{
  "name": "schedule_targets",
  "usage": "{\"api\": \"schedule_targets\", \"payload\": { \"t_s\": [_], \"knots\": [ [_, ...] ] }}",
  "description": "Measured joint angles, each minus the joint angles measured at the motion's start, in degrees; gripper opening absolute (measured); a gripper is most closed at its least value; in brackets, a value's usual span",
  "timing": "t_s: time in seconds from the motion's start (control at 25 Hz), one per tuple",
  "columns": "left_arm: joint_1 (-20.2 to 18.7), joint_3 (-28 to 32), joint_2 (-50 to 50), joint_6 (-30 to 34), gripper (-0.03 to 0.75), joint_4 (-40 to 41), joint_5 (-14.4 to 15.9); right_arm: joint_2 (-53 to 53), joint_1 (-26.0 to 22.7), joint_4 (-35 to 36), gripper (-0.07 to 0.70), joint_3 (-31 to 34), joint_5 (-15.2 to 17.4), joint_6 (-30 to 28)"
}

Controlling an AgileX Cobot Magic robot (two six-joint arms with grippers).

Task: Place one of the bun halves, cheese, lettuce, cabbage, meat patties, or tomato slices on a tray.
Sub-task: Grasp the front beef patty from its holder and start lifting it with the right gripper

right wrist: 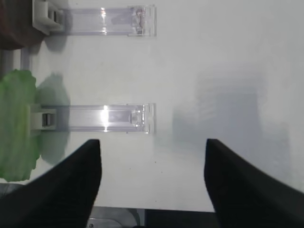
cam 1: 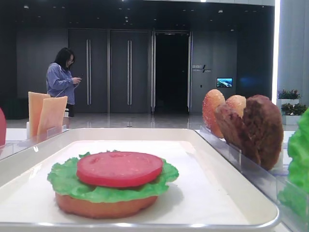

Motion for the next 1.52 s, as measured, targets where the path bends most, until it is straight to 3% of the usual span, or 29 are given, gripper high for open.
{"api": "schedule_targets", "payload": {
  "t_s": [0.64,0.88,1.08,1.2,1.52],
  "knots": [
    [0.0,0.02,0.0,0.0,-0.007,0.0,0.0,28.26,0.0,-0.4,0.472,-25.41,0.38,-0.35],
    [0.0,0.02,0.0,0.0,-0.007,0.0,0.0,33.32,0.0,-0.57,0.472,-30.54,0.38,-0.29],
    [0.0,0.02,0.0,0.0,-0.007,0.0,0.0,33.63,0.53,-1.4,0.472,-31.87,0.44,3.41],
    [0.0,0.02,0.0,0.0,-0.007,-0.3,0.0,33.68,3.54,-3.27,0.472,-31.87,0.44,7.06],
    [0.0,0.02,0.0,0.0,-0.007,-0.35,0.0,33.8,18.41,-5.11,0.472,-31.87,0.44,17.81]
  ]
}}
